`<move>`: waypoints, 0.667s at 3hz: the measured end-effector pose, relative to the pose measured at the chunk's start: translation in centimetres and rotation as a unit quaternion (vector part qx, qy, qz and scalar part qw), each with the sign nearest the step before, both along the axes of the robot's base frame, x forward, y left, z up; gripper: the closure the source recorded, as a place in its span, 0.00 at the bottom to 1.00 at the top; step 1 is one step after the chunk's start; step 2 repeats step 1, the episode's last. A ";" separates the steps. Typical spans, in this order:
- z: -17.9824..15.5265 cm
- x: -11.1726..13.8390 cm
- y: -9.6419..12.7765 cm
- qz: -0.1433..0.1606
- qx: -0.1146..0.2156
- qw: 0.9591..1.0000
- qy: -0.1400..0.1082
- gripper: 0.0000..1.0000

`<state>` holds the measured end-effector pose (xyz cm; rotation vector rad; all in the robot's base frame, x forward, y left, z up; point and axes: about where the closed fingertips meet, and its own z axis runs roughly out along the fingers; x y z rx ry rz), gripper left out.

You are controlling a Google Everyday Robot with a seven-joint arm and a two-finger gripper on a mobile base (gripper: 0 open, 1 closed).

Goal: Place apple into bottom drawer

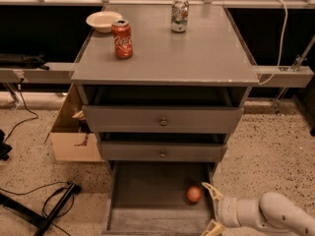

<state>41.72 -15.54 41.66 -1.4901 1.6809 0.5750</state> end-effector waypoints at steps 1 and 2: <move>3.6 -4.5 -0.2 0.021 -0.054 0.998 0.026 0.00; 3.6 -4.5 -0.2 0.021 -0.054 0.998 0.026 0.00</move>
Offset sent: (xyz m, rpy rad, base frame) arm 0.0000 0.0000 0.0000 0.0000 0.0000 0.0000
